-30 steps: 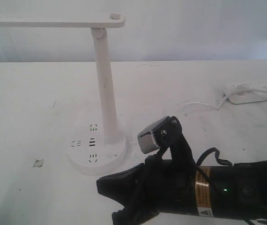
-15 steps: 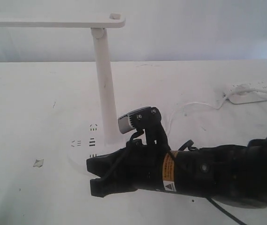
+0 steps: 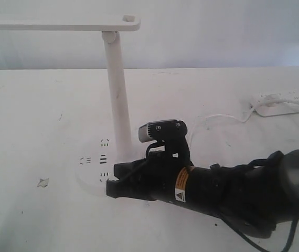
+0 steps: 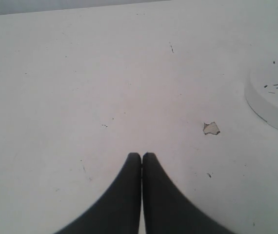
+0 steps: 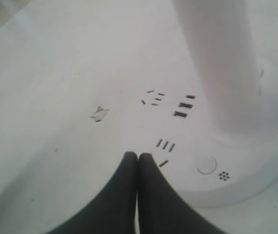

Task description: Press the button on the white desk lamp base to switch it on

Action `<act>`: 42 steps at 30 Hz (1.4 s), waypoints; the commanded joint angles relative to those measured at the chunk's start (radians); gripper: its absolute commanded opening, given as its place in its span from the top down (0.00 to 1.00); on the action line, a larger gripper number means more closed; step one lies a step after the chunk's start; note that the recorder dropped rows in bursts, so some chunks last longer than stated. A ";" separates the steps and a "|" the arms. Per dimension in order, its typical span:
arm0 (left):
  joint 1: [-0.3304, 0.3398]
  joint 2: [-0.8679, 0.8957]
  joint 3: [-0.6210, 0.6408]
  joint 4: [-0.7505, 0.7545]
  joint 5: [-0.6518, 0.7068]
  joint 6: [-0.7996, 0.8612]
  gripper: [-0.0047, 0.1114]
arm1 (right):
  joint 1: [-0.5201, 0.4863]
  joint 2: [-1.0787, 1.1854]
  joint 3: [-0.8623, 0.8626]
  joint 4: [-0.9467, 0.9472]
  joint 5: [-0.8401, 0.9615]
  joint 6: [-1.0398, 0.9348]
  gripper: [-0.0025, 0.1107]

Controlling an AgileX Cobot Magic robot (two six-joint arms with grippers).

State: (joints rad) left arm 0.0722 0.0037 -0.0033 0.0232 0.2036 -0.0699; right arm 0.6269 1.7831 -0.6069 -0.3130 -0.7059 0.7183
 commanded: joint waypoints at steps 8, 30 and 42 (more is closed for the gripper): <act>-0.005 -0.004 0.003 -0.001 -0.002 0.000 0.96 | 0.001 0.086 -0.086 0.046 0.056 0.015 0.98; -0.005 -0.004 0.003 -0.001 -0.002 0.000 0.96 | 0.001 0.140 -0.140 0.054 0.122 0.019 0.98; -0.005 -0.004 0.003 -0.001 -0.002 0.000 0.96 | 0.001 0.155 -0.140 0.140 0.122 0.014 0.98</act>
State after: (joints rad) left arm 0.0722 0.0037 -0.0033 0.0232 0.2036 -0.0699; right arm 0.6269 1.9314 -0.7467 -0.1900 -0.5741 0.7383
